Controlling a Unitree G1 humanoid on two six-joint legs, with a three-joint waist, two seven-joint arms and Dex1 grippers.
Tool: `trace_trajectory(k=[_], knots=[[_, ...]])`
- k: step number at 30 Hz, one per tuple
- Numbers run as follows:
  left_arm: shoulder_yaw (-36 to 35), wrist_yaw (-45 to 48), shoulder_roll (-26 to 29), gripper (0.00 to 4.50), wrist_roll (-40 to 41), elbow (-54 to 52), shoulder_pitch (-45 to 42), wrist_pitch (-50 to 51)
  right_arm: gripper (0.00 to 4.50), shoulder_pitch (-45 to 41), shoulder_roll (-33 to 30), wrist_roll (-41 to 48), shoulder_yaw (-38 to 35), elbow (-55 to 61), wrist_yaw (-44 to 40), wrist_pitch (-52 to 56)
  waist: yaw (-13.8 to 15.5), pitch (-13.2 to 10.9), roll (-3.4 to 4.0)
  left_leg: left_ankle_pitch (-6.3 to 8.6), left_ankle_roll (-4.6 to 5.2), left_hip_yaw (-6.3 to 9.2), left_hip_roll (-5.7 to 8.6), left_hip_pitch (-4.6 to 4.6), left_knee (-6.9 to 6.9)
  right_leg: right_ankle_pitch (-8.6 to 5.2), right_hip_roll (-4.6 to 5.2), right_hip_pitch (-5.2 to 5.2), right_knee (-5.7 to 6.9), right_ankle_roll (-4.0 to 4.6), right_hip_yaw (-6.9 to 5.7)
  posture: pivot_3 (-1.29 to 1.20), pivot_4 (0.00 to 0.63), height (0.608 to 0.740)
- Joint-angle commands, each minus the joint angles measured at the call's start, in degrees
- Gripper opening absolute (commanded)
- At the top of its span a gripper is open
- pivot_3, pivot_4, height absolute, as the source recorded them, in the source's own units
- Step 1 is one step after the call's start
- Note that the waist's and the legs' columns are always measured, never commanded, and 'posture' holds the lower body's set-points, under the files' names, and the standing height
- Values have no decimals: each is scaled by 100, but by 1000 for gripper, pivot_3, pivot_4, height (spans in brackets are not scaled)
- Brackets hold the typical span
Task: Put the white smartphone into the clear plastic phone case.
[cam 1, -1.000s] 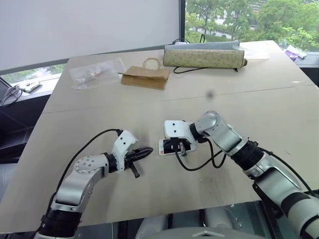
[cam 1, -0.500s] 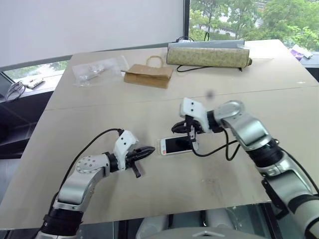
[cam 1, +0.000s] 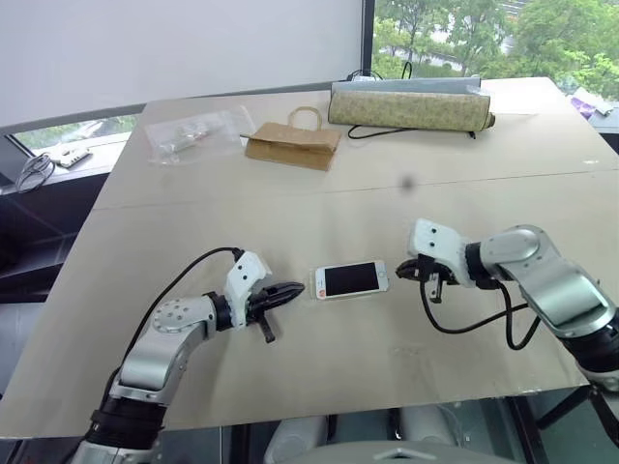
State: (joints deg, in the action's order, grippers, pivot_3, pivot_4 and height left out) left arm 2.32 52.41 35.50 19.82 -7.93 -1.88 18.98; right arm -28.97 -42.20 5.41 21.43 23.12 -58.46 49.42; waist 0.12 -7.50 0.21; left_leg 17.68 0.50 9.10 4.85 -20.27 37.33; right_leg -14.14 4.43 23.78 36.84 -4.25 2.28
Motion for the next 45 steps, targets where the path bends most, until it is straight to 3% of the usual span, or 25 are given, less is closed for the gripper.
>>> trace_trajectory(k=[1, 30, 45], knots=[[74, 62, 35, 0, -76, 95, 51, 27, 46, -21, 126, 13, -20, 187, 268, 38, 1, -3, -5, 0, 0, 0, 0, 0, 0, 0, 0, 0, 0, 0, 0, 0, 150, 740], [64, 403, 80, 0, 135, -420, -265, 371, 46, -105, 113, 159, 218, 119, 358, -94, 53, -20, -21, 0, 0, 7, 0, -48, 10, 0, -1, 39, -9, 1, -10, 0, 150, 740], [123, 359, 34, 0, 103, -447, -234, 400, 46, -427, 160, -31, 692, -51, 176, -400, 50, -21, -22, -1, 0, 6, 0, -48, 12, 0, -2, 39, -8, 1, -9, 0, 150, 740]])
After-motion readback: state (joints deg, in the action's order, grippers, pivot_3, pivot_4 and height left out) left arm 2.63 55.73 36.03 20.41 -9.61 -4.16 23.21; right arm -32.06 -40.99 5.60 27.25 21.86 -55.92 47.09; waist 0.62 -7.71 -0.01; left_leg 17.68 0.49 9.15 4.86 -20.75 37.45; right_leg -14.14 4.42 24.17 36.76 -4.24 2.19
